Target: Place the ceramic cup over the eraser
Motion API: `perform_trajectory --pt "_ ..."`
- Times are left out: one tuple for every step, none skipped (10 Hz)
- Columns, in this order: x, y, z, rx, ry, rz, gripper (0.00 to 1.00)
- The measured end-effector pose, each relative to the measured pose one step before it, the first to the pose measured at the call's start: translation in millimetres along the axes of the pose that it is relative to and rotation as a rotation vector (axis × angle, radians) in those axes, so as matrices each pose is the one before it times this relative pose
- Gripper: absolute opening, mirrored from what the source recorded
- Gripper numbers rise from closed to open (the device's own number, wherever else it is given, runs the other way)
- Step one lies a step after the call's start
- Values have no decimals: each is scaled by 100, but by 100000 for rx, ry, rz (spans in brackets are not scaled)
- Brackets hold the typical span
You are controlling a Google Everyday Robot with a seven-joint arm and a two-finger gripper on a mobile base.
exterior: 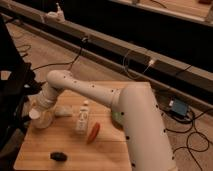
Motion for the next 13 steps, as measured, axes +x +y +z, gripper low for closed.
perform_trajectory --pt "-698 1058 -945 -3985 -1771 -292 0" --pt "-703 1366 -1651 -4954 -796 -569 0" --pt "-179 708 -1173 -2135 446 26 0" --pt "-266 1135 -1875 -3136 1143 180 0" --pt "-150 854 -1597 -1708 1301 214 0" --pt "-120 780 -1535 -942 1327 1024 0" --pt "-105 909 -1591 -535 1455 1481 0" --pt "-3 840 -1180 620 1065 2214 0" --pt "-29 1088 -1089 882 805 2681 0" --pt "-74 1083 -888 1514 246 2683 0" --pt "-81 869 -578 1365 -63 2076 0" --pt "-67 1445 -748 1862 -162 3185 0" --pt "-82 1452 -462 1414 -357 2800 0"
